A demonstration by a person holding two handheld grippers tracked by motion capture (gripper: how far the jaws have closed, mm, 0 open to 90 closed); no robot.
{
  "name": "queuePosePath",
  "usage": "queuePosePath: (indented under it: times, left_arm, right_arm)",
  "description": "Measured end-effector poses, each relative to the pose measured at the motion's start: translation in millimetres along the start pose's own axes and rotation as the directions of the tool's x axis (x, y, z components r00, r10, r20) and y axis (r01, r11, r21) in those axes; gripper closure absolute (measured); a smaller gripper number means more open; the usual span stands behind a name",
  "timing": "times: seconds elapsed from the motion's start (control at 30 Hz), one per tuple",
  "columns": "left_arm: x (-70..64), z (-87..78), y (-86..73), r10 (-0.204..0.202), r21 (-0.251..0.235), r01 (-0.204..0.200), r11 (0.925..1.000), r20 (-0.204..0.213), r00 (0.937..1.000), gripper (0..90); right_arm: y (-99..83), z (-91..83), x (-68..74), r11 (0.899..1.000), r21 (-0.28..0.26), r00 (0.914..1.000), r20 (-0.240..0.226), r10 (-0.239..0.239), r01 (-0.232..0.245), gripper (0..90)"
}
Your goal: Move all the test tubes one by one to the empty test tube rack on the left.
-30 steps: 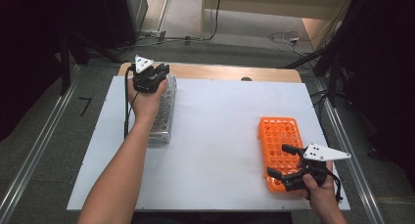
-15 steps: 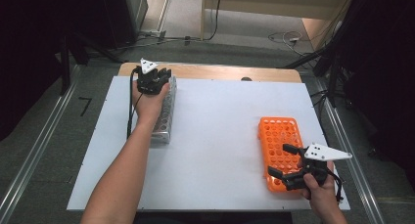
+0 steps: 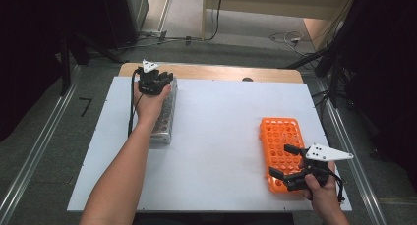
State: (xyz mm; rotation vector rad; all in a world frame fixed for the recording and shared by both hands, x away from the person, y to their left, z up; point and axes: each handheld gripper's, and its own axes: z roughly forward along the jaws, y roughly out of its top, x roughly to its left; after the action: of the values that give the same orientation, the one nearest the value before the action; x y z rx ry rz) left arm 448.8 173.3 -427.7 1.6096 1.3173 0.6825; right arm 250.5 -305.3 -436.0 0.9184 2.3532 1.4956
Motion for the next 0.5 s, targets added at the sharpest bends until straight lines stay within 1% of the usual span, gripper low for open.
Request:
queuePosePath:
  times: [0.07,0.1,0.2,0.23,0.3,0.4,0.43,0.5]
  left_arm:
    - [-0.6,1.3,1.8,0.011,0.02,-0.011,0.9997,-0.001,0.9999,69.3]
    - [-0.9,1.0,2.4,0.018,0.017,-0.018,0.9997,0.001,0.9998,69.2]
    - [-1.7,0.5,2.7,0.01,0.025,-0.011,0.9996,0.01,0.9999,65.1]
    - [-2.0,0.1,2.7,0.012,0.029,-0.013,0.9995,0.003,0.9999,62.8]
    - [-2.1,-1.4,3.5,0.009,0.032,-0.009,0.9995,-0.009,0.9999,54.2]
    - [-2.3,-6.4,5.8,-0.011,0.026,0.011,0.9996,-0.002,0.9999,43.9]
    - [-2.7,-8.5,6.7,-0.018,0.026,0.018,0.9995,0.009,0.9998,38.6]
    - [-5.0,-13.0,8.1,-0.011,0.023,0.011,0.9997,0.012,0.9999,28.5]
  right_arm:
    - [0.0,0.1,0.0,1.0,0.0,1.0,0.001,-0.001,0.001,0.0]
    - [0.0,0.0,-0.1,1.0,-0.001,1.0,0.0,0.001,-0.001,0.0]
    - [-0.1,-0.5,-0.8,1.0,-0.004,1.0,0.002,-0.002,0.002,0.0]
    - [-0.2,-0.8,-1.2,1.0,-0.006,1.0,0.002,-0.003,0.003,0.0]
    - [-0.1,-1.7,-2.0,1.0,-0.006,1.0,0.006,0.0,0.0,0.0]
    - [0.4,-3.7,-3.6,1.0,-0.01,0.9999,0.01,0.004,-0.004,0.0]
    - [0.4,-4.4,-4.5,1.0,-0.011,0.9999,0.01,0.004,-0.004,0.0]
    - [0.8,-5.8,-6.0,1.0,-0.012,0.9999,0.015,0.006,-0.006,0.0]
